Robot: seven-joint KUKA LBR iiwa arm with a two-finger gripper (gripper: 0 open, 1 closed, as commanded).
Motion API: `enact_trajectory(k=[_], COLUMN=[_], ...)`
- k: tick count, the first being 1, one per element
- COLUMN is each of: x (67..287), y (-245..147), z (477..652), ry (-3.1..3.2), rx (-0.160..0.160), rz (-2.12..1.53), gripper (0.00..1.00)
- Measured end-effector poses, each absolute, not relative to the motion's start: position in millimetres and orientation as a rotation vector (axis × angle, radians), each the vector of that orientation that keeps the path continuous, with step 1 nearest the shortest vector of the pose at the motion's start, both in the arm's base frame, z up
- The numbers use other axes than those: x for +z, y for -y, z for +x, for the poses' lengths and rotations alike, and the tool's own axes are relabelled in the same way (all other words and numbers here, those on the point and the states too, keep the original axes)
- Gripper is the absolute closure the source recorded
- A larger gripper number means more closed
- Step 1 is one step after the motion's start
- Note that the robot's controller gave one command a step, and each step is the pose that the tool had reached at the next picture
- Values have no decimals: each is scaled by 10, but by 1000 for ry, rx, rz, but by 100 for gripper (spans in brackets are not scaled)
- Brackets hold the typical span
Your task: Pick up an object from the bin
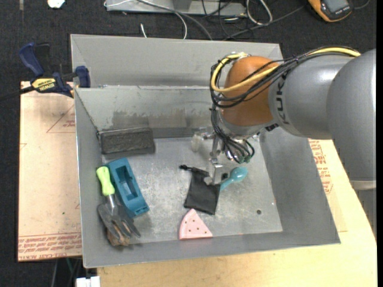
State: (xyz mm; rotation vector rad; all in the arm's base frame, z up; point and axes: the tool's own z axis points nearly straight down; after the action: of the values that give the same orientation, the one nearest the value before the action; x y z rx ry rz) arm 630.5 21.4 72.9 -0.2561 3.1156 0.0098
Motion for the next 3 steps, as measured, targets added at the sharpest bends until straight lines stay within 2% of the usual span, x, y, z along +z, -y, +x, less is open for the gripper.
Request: enact_trajectory(k=[1, 2, 3], x=[721, 721, 1455], y=[-185, -185, -172], z=[6353, 6353, 6340], ry=[-3120, -3120, -3123], rx=[12, 13, 15], rz=[-74, -74, -37], gripper=[100, 100, 100])
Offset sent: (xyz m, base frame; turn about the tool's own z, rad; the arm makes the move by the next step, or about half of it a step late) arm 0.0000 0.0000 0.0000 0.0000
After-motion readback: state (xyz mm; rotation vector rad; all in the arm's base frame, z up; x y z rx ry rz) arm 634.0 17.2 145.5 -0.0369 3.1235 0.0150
